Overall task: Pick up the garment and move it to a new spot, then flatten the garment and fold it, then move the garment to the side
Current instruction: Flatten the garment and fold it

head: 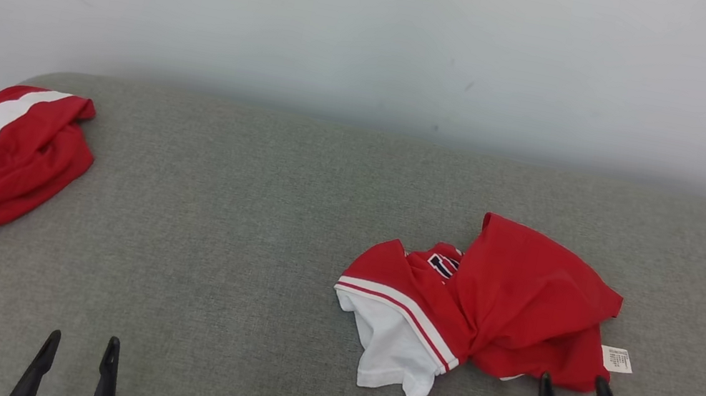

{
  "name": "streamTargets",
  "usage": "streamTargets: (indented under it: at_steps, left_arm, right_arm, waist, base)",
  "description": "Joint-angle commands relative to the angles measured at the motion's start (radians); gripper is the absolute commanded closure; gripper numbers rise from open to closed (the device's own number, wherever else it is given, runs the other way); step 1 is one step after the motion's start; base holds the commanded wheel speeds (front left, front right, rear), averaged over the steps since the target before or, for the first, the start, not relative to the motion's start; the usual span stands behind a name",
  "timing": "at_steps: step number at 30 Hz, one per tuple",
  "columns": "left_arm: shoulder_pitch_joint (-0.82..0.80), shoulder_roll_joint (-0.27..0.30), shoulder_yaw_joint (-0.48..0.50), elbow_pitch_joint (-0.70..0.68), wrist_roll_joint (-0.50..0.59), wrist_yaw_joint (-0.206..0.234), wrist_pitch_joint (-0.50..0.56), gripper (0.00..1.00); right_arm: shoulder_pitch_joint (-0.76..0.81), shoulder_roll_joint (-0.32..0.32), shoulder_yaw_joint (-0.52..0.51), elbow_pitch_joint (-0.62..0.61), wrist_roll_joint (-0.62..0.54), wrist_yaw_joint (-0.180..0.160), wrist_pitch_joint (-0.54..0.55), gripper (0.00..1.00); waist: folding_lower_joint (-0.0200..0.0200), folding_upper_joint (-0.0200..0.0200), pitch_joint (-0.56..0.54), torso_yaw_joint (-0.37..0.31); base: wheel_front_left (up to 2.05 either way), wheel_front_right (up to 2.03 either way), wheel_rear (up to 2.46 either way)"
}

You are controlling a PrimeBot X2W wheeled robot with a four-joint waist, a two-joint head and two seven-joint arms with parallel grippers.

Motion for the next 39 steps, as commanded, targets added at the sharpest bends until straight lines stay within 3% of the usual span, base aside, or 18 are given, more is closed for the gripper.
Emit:
streamTargets:
  at_steps: [1, 10, 26, 27, 29, 39]
  left_arm:
    - [-0.01, -0.002, -0.002, 0.0, 0.007, -0.001, -0.003, 0.0]
    - [-0.025, 0.001, -0.032, 0.001, 0.001, -0.001, -0.003, 0.0]
    - [-0.087, 0.013, -0.071, 0.023, -0.025, 0.0, -0.003, 0.0]
    - [-0.089, 0.014, -0.074, 0.025, -0.025, 0.0, -0.003, 0.0]
    - [-0.092, 0.015, -0.072, 0.029, -0.027, 0.0, -0.003, 0.0]
    - [-0.077, 0.01, -0.063, 0.041, -0.021, 0.0, -0.003, 0.0]
  right_arm:
    - [-0.008, -0.007, 0.007, 0.007, 0.007, -0.002, -0.001, 0.0]
    - [-0.056, -0.008, 0.099, 0.12, 0.039, -0.002, -0.001, 0.0]
    - [-0.249, 0.008, 0.165, 0.47, 0.099, -0.002, -0.001, 0.0]
    - [-0.262, 0.008, 0.167, 0.483, 0.104, -0.002, -0.001, 0.4]
    - [-0.287, 0.009, 0.178, 0.5, 0.118, -0.002, -0.001, 1.0]
    - [-0.376, -0.034, 0.236, 0.383, 0.147, -0.002, -0.001, 1.0]
  waist:
    - [0.0, 0.0, 0.001, 0.006]
    - [0.0, 0.0, 0.018, 0.072]
    - [0.0, 0.0, 0.081, 0.19]
    - [0.0, 0.0, 0.083, 0.195]
    - [0.0, 0.0, 0.085, 0.2]
    - [0.0, 0.0, 0.063, 0.167]
  base:
    - [0.0, 0.0, 0.0]
    - [0.0, 0.0, 0.0]
    - [0.0, 0.0, 0.0]
    - [0.0, 0.0, 0.0]
    - [0.0, 0.0, 0.0]
    - [0.0, 0.0, 0.0]
